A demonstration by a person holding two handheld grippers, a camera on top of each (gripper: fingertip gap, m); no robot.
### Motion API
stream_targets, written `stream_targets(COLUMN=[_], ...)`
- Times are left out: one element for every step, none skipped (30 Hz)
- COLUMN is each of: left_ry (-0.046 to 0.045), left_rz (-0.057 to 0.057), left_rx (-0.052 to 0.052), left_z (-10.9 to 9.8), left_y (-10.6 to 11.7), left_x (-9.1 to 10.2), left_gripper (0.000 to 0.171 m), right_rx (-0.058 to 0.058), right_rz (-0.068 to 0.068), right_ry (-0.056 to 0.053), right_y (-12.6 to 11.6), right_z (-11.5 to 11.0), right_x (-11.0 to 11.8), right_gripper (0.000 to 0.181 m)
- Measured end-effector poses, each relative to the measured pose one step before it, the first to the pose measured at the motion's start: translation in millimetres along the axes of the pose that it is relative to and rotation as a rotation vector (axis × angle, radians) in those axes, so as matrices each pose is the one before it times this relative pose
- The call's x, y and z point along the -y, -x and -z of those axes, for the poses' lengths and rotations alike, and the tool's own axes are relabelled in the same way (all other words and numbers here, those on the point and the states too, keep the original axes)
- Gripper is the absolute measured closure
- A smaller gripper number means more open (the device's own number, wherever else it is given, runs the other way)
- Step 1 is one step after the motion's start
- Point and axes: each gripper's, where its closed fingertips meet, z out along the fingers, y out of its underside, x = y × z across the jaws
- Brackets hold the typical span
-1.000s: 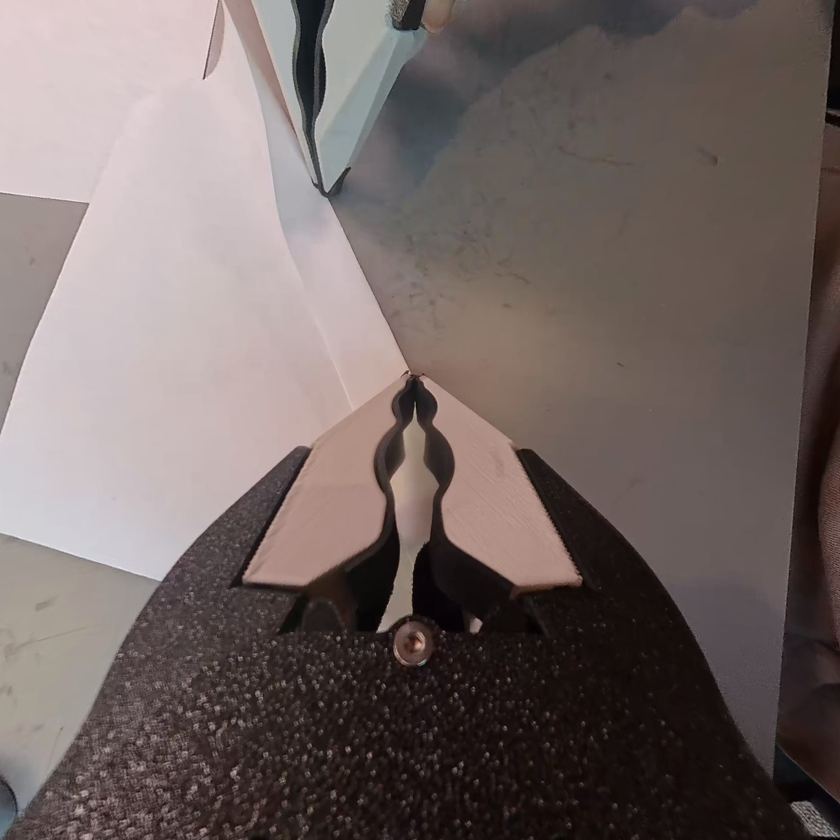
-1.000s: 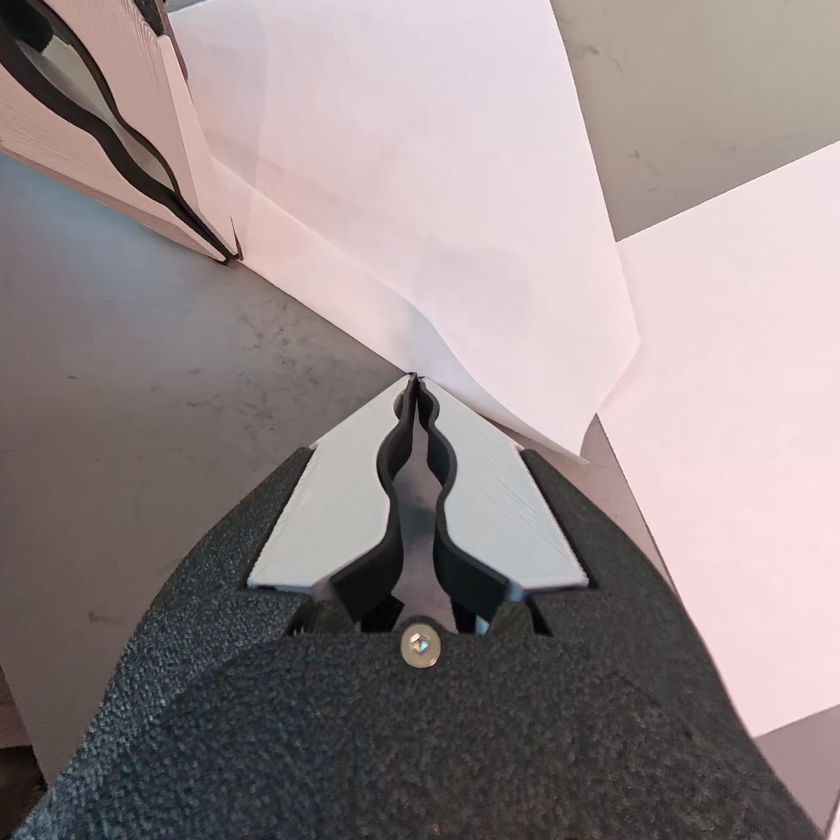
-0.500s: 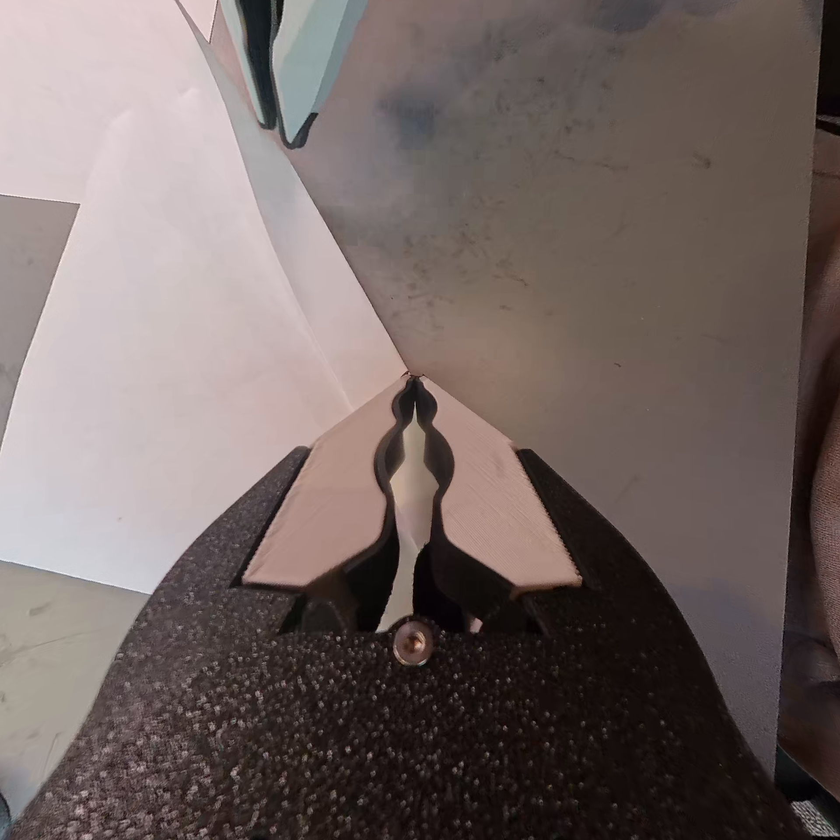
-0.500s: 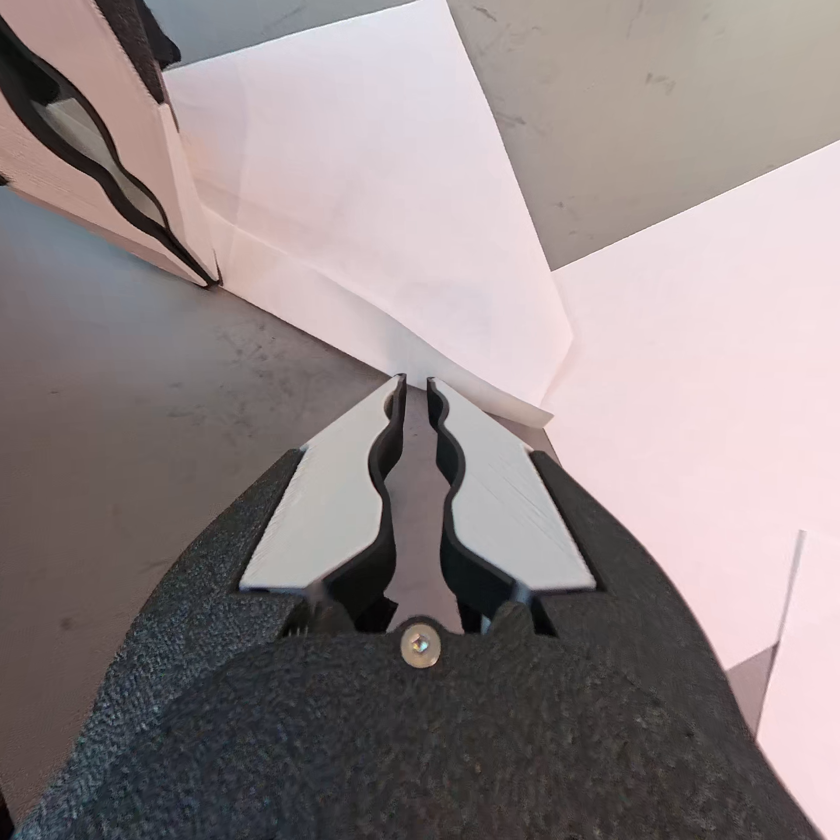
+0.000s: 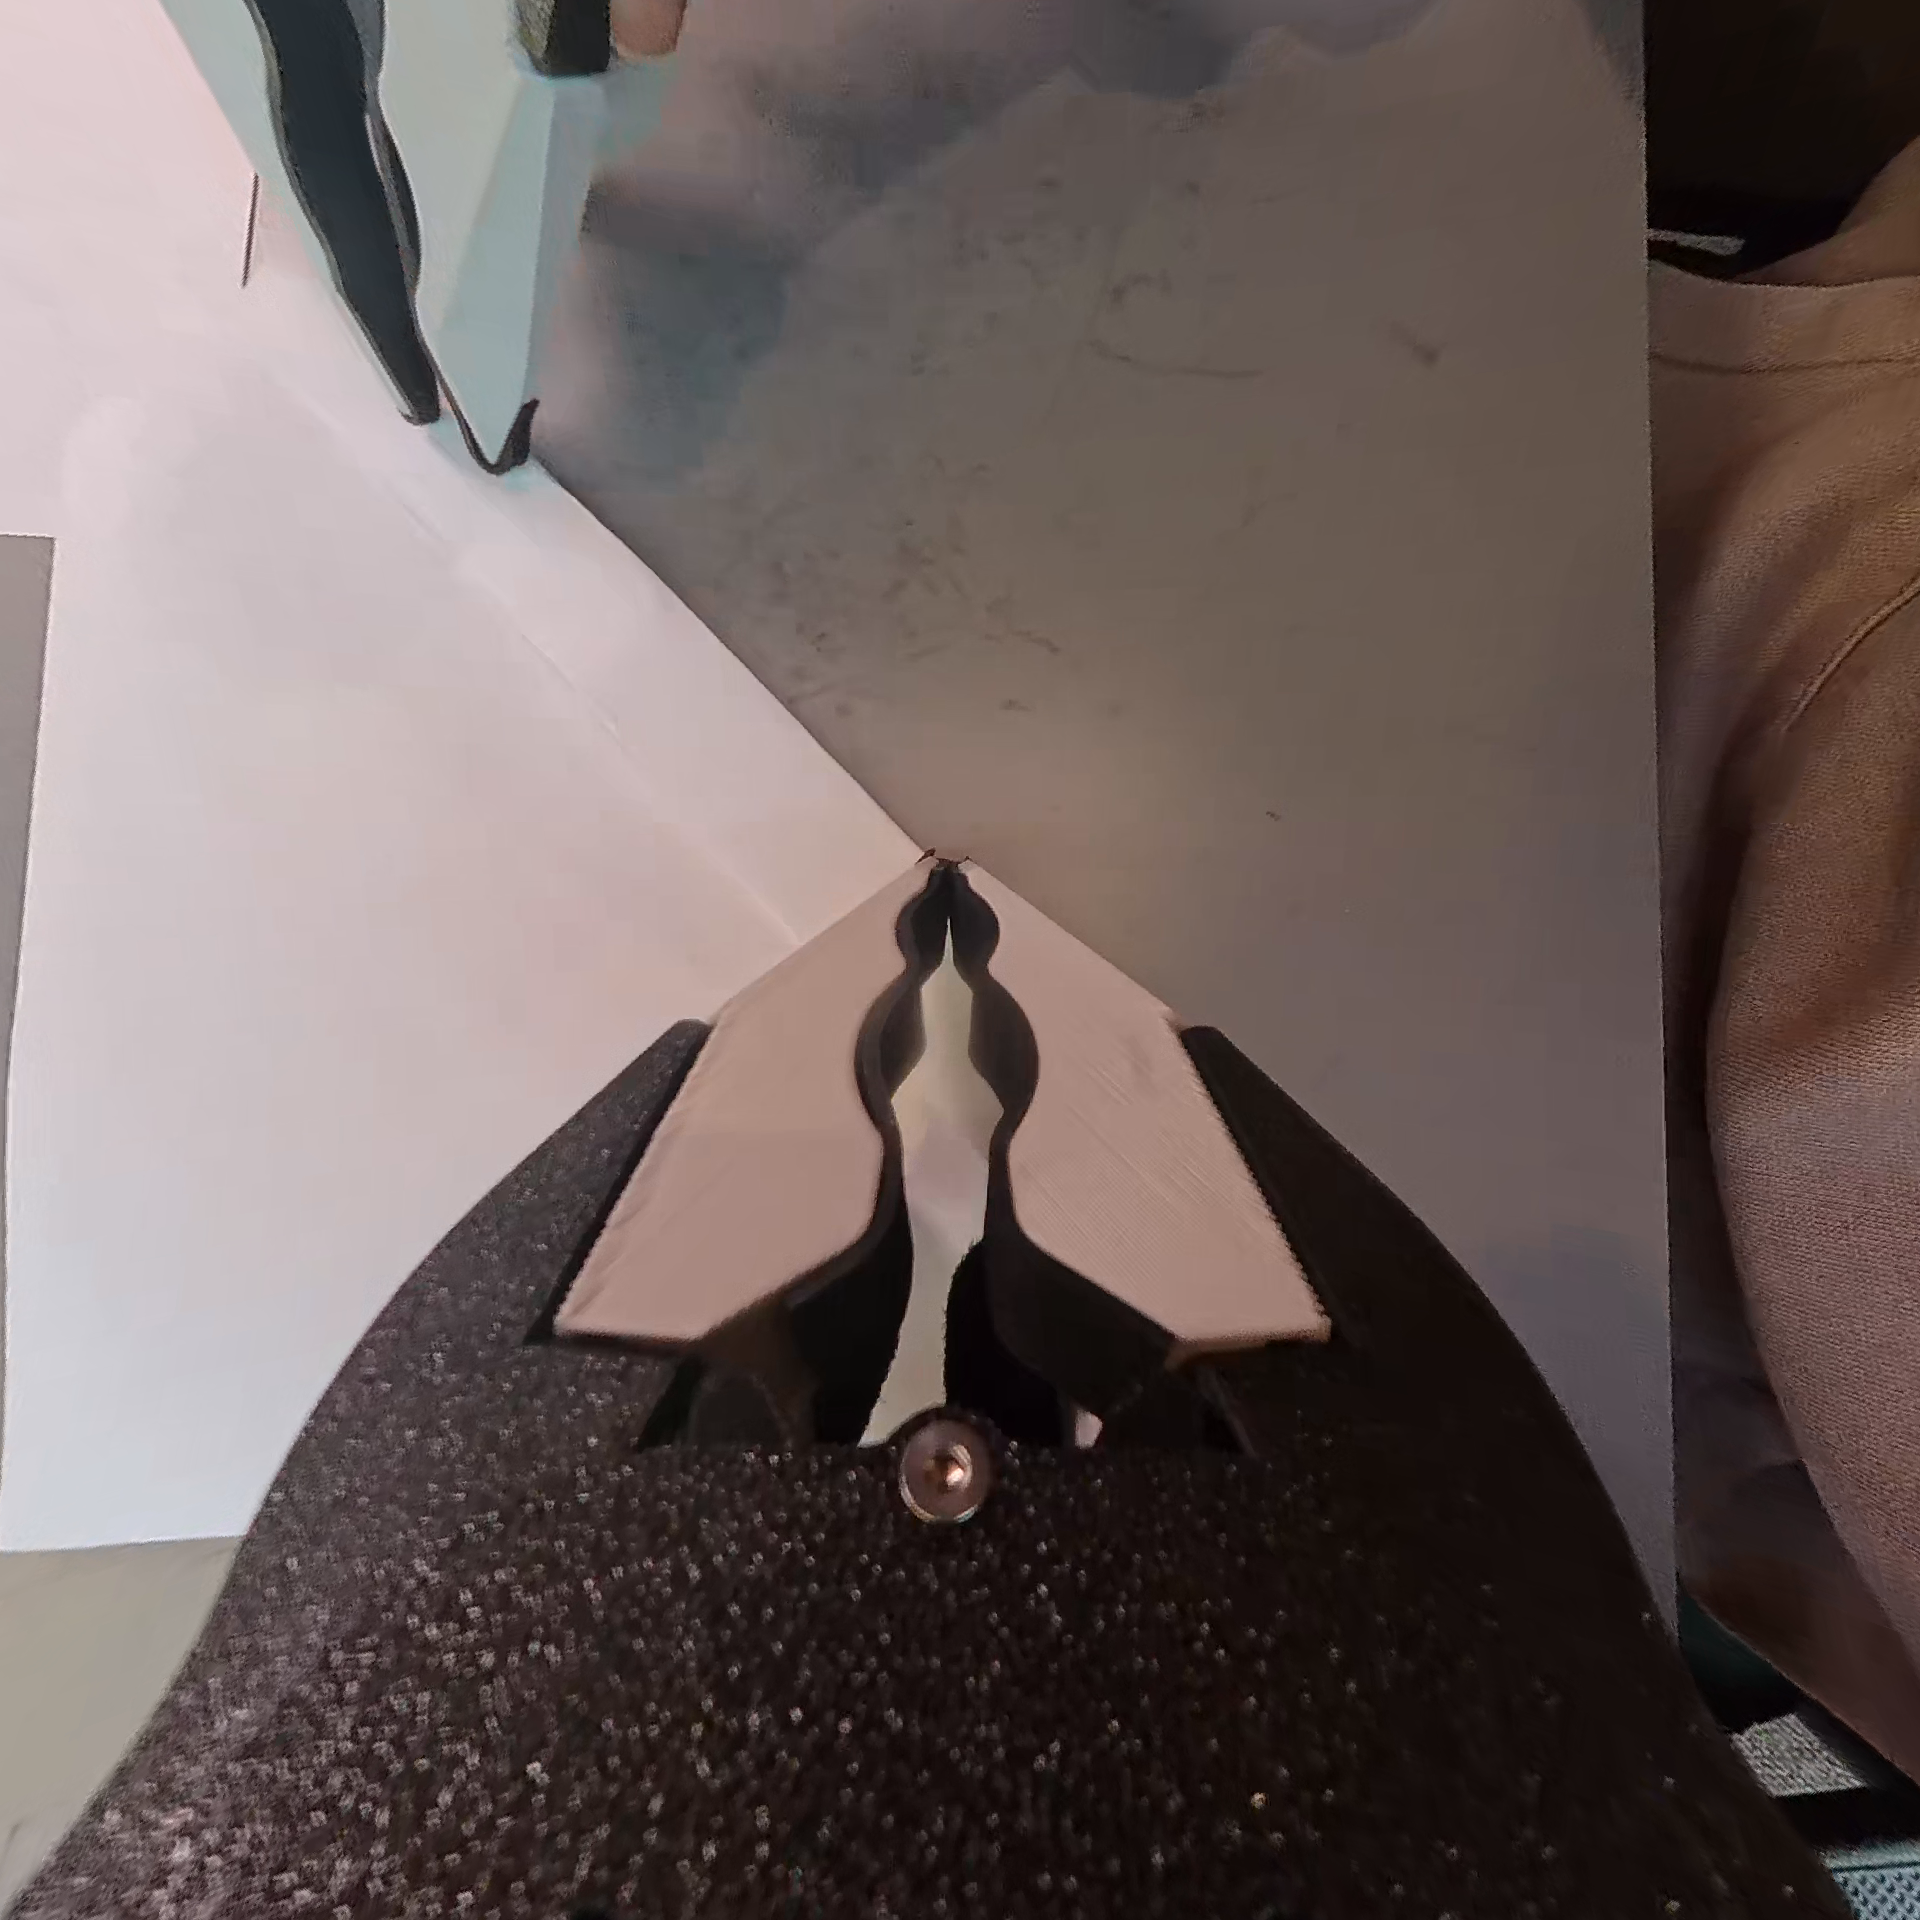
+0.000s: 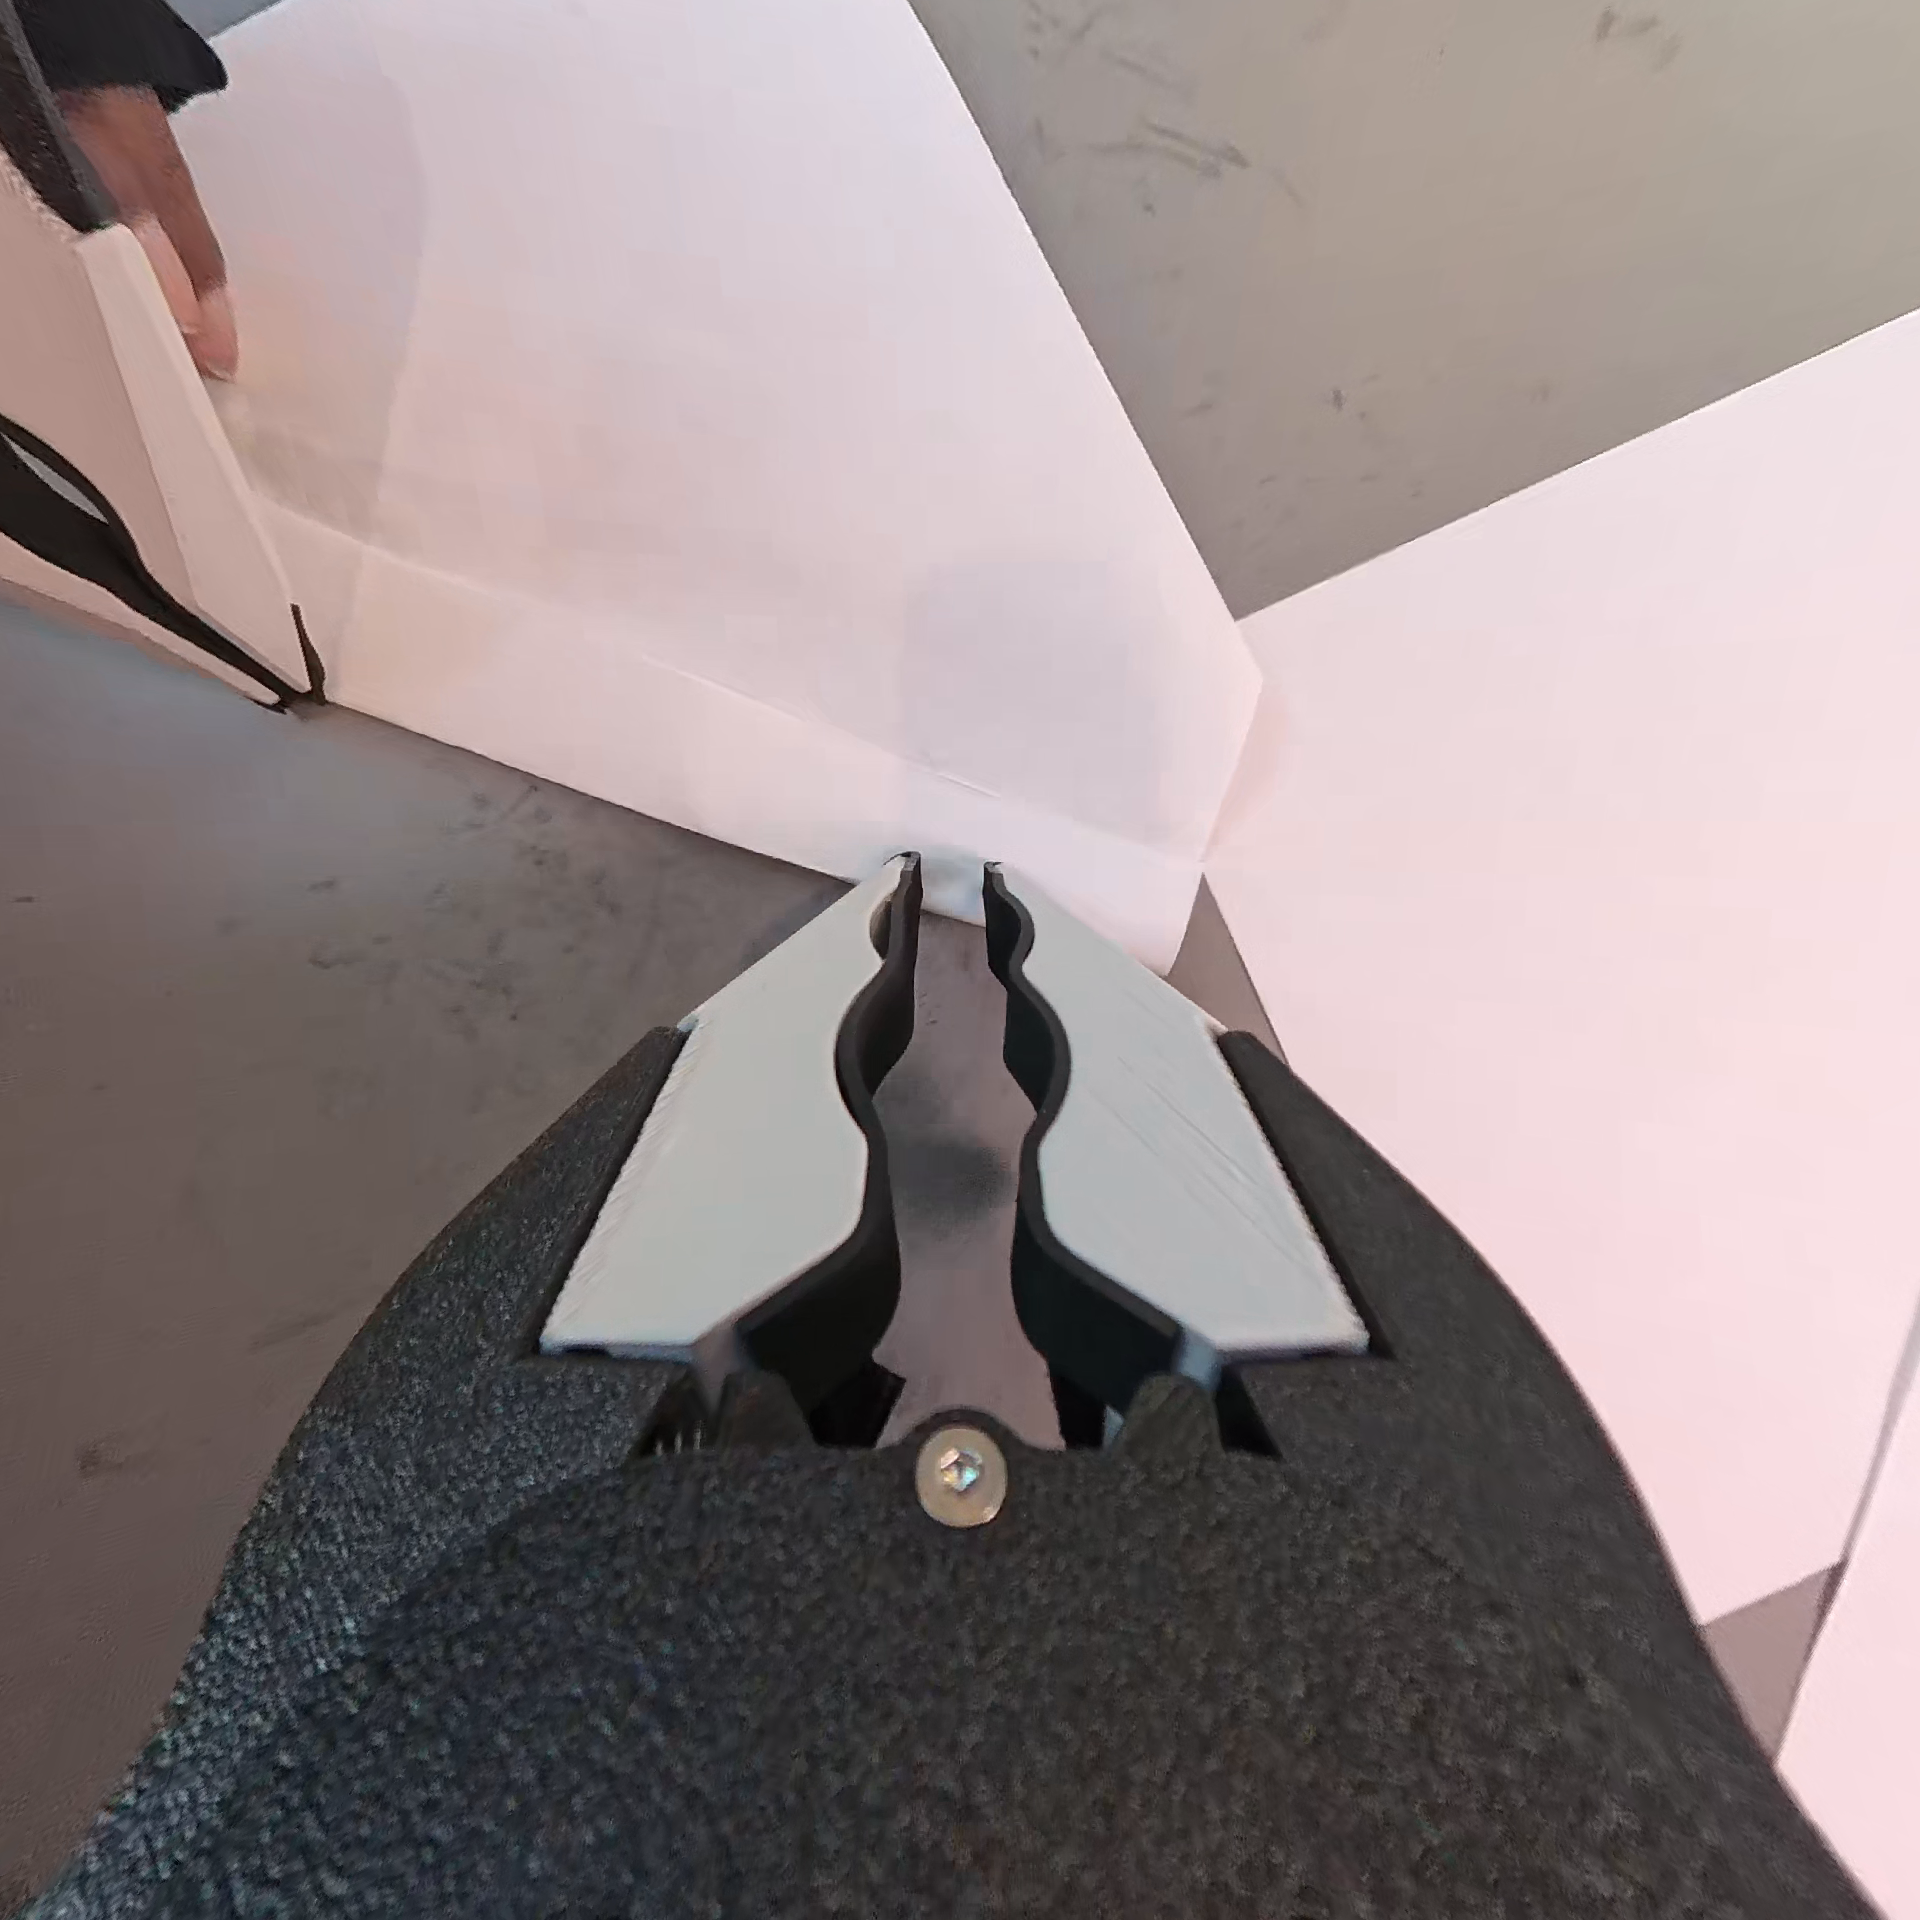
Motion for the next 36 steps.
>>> stream_targets(left_ry=[-0.00194, -0.00126, -0.00048, -0.00012, -0.00027, -0.00034, 0.00000, 0.00029, -0.00020, -0.00111, -0.00152, -0.00080, 0.00006, 0.00036, -0.00010, -0.00070, -0.00072, -0.00014, 0.00019, 0.00037, -0.00005, -0.00046, -0.00024, -0.00019, -0.00085, -0.00185, -0.00199, -0.00044, 0.00051, 0.00008, -0.00016, -0.00029, -0.00074, -0.00082, -0.00041, -0.00010], left_rz=[0.0036, 0.0008, -0.0013, -0.0015, 0.0001, 0.0003, -0.0001, -0.0016, -0.0014, 0.0009, 0.0019, 0.0001, -0.0019, -0.0021, -0.0017, -0.0008, -0.0010, -0.0033, -0.0043, -0.0013, -0.0006, -0.0015, -0.0008, -0.0008, 0.0007, 0.0015, 0.0024, 0.0000, -0.0032, -0.0017, 0.0001, 0.0005, 0.0006, 0.0012, 0.0002, -0.0009], left_rx=[-0.0001, 0.0009, 0.0016, 0.0015, 0.0011, 0.0015, 0.0031, 0.0049, 0.0052, 0.0040, 0.0027, 0.0022, 0.0023, 0.0019, 0.0007, -0.0002, 0.0007, 0.0028, 0.0040, 0.0031, 0.0014, 0.0002, -0.0005, -0.0009, -0.0016, -0.0013, 0.0008, 0.0035, 0.0045, 0.0029, 0.0006, -0.0012, -0.0023, -0.0024, -0.0010, 0.0004], left_z=[0.03, -0.05, 0.08, -0.03, 0.04, -0.02, -0.08, 0.01, -0.07, -0.03, -0.06, -0.09, -0.03, 0.04, -0.07, 0.04, 0.02, 0.03, -0.02, 0.00, 0.01, 0.00, 0.06, -0.05, -0.02, -0.07, -0.06, 0.00, -0.08, -0.02, -0.01, 0.00, 0.01, -0.03, -0.01, 0.03], left_y=[-0.12, -0.05, 0.00, -0.04, -0.02, -0.03, 0.02, -0.01, -0.04, -0.03, -0.07, 0.00, -0.04, -0.01, 0.00, 0.00, 0.00, -0.04, 0.00, 0.02, 0.02, 0.04, -0.02, 0.01, -0.01, 0.13, 0.14, 0.05, 0.02, 0.03, 0.08, -0.06, 0.05, 0.07, -0.02, 0.04], left_x=[0.08, -0.04, 0.06, 0.01, -0.05, 0.02, 0.06, -0.09, 0.04, 0.07, 0.15, -0.02, 0.01, 0.08, -0.07, -0.01, 0.02, -0.04, 0.00, -0.03, -0.01, 0.02, 0.10, 0.07, 0.07, 0.19, 0.19, 0.02, 0.06, 0.01, 0.02, 0.02, 0.04, 0.09, 0.03, -0.03], left_gripper=[0.171, 0.171, 0.171, 0.171, 0.171, 0.171, 0.171, 0.171, 0.171, 0.171, 0.171, 0.171, 0.171, 0.171, 0.171, 0.171, 0.171, 0.171, 0.171, 0.171, 0.171, 0.171, 0.171, 0.171, 0.171, 0.171, 0.171, 0.171, 0.171, 0.171, 0.171, 0.171, 0.171, 0.171, 0.171, 0.171], right_rx=[0.0027, 0.0050, 0.0016, -0.0027, -0.0071, -0.0105, -0.0120, -0.0112, -0.0101, -0.0089, -0.0049, -0.0127, -0.0068, 0.0032, 0.0026, 0.0004, 0.0039, 0.0024, 0.0033, 0.0060, 0.0065, 0.0065, 0.0060, 0.0066, 0.0077, 0.0102, 0.0064, -0.0005, -0.0013, 0.0006, 0.0044, 0.0073, 0.0055, 0.0038, 0.0005, -0.0021], right_rz=[-0.0014, -0.0071, -0.0059, -0.0026, -0.0019, -0.0020, -0.0047, -0.0096, -0.0178, -0.0199, -0.0118, -0.0060, -0.0032, -0.0119, -0.0166, -0.0070, -0.0054, -0.0051, -0.0022, -0.0047, -0.0074, -0.0008, 0.0000, -0.0051, -0.0069, -0.0095, 0.0001, 0.0050, 0.0032, 0.0012, -0.0061, -0.0096, -0.0098, -0.0089, -0.0077, -0.0059], right_ry=[-0.0034, 0.0019, -0.0019, -0.0060, -0.0105, -0.0152, -0.0186, -0.0211, -0.0191, -0.0166, -0.0159, -0.0100, -0.0016, 0.0020, 0.0021, 0.0008, 0.0006, 0.0035, 0.0061, 0.0064, 0.0058, 0.0041, 0.0033, 0.0018, -0.0014, -0.0018, 0.0008, 0.0026, 0.0015, 0.0011, 0.0001, -0.0013, -0.0018, -0.0010, 0.0003, 0.0007], right_y=[-0.29, -0.03, -0.03, 0.00, -0.09, -0.01, -0.18, -0.41, -0.92, -1.30, -0.91, -1.85, -1.14, -0.83, -2.10, -3.02, -2.13, -1.51, -0.55, -0.29, -0.74, -0.52, -0.45, -0.62, -0.88, -0.66, -0.44, -0.51, -0.20, -0.20, -0.27, -0.33, -0.55, -0.57, -0.80, -0.99], right_z=[-0.62, 0.03, -0.16, -0.06, 0.04, 0.08, 0.27, 0.45, 0.91, 1.08, 1.08, 0.73, 0.65, 0.68, 1.03, 1.19, 0.86, 0.32, -0.04, 0.02, 0.08, -0.04, 0.12, 0.22, 0.29, 0.42, 0.52, 0.32, 0.10, 0.21, 0.23, 0.16, 0.22, 0.12, 0.16, 0.30], right_x=[0.86, -0.13, -0.07, -0.10, -0.09, -0.11, -0.34, -0.57, -1.21, -1.44, -1.17, -0.81, -0.69, -0.69, -1.27, -1.49, -1.21, -0.71, -0.26, 0.00, -0.31, -0.24, -0.23, -0.22, -0.41, -0.46, -0.69, -0.36, -0.22, -0.30, -0.30, -0.18, -0.03, -0.14, -0.12, -0.21], right_gripper=[0.171, 0.171, 0.170, 0.170, 0.170, 0.170, 0.170, 0.170, 0.169, 0.167, 0.166, 0.166, 0.165, 0.165, 0.168, 0.170, 0.172, 0.175, 0.176, 0.176, 0.177, 0.178, 0.179, 0.181, 0.181, 0.181, 0.181, 0.181, 0.181, 0.181, 0.181, 0.181, 0.181, 0.181, 0.181, 0.181])
